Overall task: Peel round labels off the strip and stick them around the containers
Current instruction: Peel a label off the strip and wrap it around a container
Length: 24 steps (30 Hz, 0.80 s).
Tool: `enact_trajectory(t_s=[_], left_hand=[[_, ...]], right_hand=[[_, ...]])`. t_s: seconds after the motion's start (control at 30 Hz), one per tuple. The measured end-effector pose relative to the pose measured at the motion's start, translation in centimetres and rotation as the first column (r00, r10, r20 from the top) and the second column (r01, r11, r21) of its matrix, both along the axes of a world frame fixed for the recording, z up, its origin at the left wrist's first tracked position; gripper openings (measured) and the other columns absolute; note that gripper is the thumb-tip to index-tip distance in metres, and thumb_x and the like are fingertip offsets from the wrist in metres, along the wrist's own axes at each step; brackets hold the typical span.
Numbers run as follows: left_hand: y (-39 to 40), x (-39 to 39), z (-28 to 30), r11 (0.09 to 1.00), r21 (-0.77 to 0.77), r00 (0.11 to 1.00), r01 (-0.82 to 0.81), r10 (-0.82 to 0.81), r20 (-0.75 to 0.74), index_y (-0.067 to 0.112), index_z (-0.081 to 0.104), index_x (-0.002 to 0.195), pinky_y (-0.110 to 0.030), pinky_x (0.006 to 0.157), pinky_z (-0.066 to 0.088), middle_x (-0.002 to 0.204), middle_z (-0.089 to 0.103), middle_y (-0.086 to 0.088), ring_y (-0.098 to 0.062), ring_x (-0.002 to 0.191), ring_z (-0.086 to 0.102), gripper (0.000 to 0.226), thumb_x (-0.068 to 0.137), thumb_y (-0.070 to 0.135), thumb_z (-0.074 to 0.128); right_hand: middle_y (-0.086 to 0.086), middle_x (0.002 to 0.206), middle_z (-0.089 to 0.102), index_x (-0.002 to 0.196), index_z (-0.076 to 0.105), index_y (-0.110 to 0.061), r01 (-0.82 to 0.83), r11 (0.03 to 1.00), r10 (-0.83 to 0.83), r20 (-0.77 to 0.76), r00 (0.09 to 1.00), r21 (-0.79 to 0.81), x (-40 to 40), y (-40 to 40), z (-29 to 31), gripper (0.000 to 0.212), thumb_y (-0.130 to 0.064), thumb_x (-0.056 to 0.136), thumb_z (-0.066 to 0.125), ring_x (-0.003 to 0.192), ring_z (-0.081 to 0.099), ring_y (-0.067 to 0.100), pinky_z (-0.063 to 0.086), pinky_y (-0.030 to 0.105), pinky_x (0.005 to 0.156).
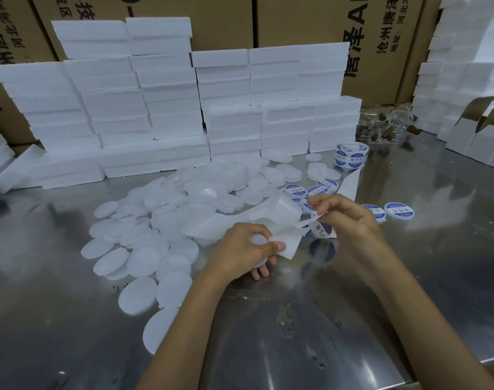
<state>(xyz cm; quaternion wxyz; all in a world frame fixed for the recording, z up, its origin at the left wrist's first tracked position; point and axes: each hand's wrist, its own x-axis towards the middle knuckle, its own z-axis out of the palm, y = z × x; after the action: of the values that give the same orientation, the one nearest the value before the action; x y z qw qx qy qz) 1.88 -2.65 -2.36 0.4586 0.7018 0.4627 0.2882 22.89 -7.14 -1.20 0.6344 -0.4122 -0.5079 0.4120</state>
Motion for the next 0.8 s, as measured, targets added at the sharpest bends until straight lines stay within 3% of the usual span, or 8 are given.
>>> enact_trajectory(t_s=[0.07, 0.2, 0.3, 0.4, 0.5, 0.6, 0.7, 0.8], left_hand=[[-0.1, 0.0, 0.0, 1.000, 0.004, 1.000, -0.004, 0.004, 0.006, 0.010, 0.066, 0.079, -0.029, 0.046, 0.053, 0.069, 0.073, -0.008, -0.024, 0.052, 0.067, 0.020, 0.087, 0.026, 0.075], [-0.7, -0.6, 1.2, 0.999, -0.042, 0.995, 0.029, -0.025, 0.093, 0.018, 0.073, 0.090, -0.028, 0.044, 0.050, 0.067, 0.071, -0.011, -0.026, 0.048, 0.063, 0.009, 0.082, 0.016, 0.072], [-0.6, -2.1, 3.0, 0.996, -0.064, 0.938, 0.066, -0.040, 0.346, 0.015, 0.070, 0.110, -0.025, 0.041, 0.045, 0.069, 0.068, -0.018, -0.029, 0.046, 0.060, 0.033, 0.078, 0.011, 0.061], [-0.3, -3.3, 4.4, 0.986, -0.144, 0.744, 0.083, 0.035, 0.667, 0.003, 0.064, 0.115, -0.027, 0.043, 0.045, 0.081, 0.066, -0.024, -0.034, 0.058, 0.063, 0.035, 0.087, 0.021, 0.053], [-0.4, -3.1, 4.6, 0.951, -0.277, 0.568, 0.134, 0.155, 0.808, 0.002, 0.062, 0.118, -0.040, 0.065, 0.058, 0.104, 0.069, -0.026, -0.043, 0.089, 0.069, 0.044, 0.099, 0.037, 0.044], [-0.4, -2.1, 4.1, 0.928, -0.339, 0.475, 0.155, 0.231, 0.849, 0.002, 0.057, 0.129, -0.052, 0.095, 0.053, 0.120, 0.069, -0.023, -0.043, 0.117, 0.064, 0.061, 0.103, 0.053, 0.035], [-0.4, -1.4, 3.7, 0.931, -0.335, 0.442, 0.144, 0.243, 0.864, 0.001, 0.051, 0.137, -0.049, 0.099, 0.051, 0.134, 0.061, -0.026, -0.040, 0.126, 0.058, 0.070, 0.103, 0.058, 0.029], [0.0, -1.2, 3.3, 0.936, -0.346, 0.470, 0.062, 0.278, 0.838, 0.007, 0.056, 0.130, -0.052, 0.108, 0.045, 0.127, 0.065, -0.022, -0.041, 0.127, 0.058, 0.066, 0.102, 0.060, 0.029]], right_hand=[[-0.004, 0.093, 0.070, 0.069, 0.068, -0.022, 0.002, 1.000, 0.001, -0.123, 0.992, 0.027, 0.6, 0.3, 0.2, 0.019, -0.006, 0.073, 0.060, 0.093, 0.063, 0.009, 0.042, 0.029, 0.086], [-0.004, 0.083, 0.062, 0.087, 0.072, -0.026, 0.022, 0.998, -0.004, -0.271, 0.963, 0.065, 1.7, 0.7, 0.7, 0.040, 0.007, 0.089, 0.049, 0.084, 0.061, 0.014, 0.043, 0.033, 0.090], [0.000, 0.088, 0.063, 0.097, 0.072, -0.024, 0.053, 0.996, -0.035, -0.241, 0.970, 0.066, 1.8, 1.1, 1.1, 0.040, 0.009, 0.088, 0.051, 0.085, 0.060, 0.016, 0.049, 0.029, 0.083], [-0.001, 0.087, 0.064, 0.099, 0.073, -0.023, 0.049, 0.996, -0.036, -0.161, 0.986, 0.075, 0.6, 1.6, 2.1, 0.035, 0.005, 0.086, 0.058, 0.080, 0.060, 0.012, 0.051, 0.023, 0.072], [-0.005, 0.084, 0.069, 0.092, 0.075, -0.026, 0.013, 0.995, -0.003, -0.108, 0.994, 0.098, -2.1, 2.1, 3.8, 0.031, 0.000, 0.081, 0.064, 0.075, 0.062, 0.009, 0.050, 0.021, 0.063], [-0.004, 0.086, 0.070, 0.092, 0.073, -0.021, -0.026, 0.995, 0.030, -0.040, 0.999, 0.095, -6.1, 2.6, 4.3, 0.025, -0.003, 0.076, 0.069, 0.071, 0.062, 0.010, 0.048, 0.021, 0.057], [-0.012, 0.081, 0.070, 0.090, 0.069, -0.018, -0.026, 0.995, 0.022, 0.041, 0.999, 0.101, -9.5, 2.7, 3.3, 0.026, 0.006, 0.081, 0.069, 0.065, 0.060, 0.005, 0.048, 0.017, 0.055], [-0.015, 0.083, 0.069, 0.088, 0.067, -0.024, 0.046, 0.992, -0.060, 0.124, 0.990, 0.118, -10.6, 2.8, 2.5, 0.029, 0.005, 0.082, 0.070, 0.068, 0.060, 0.005, 0.052, 0.020, 0.062]])
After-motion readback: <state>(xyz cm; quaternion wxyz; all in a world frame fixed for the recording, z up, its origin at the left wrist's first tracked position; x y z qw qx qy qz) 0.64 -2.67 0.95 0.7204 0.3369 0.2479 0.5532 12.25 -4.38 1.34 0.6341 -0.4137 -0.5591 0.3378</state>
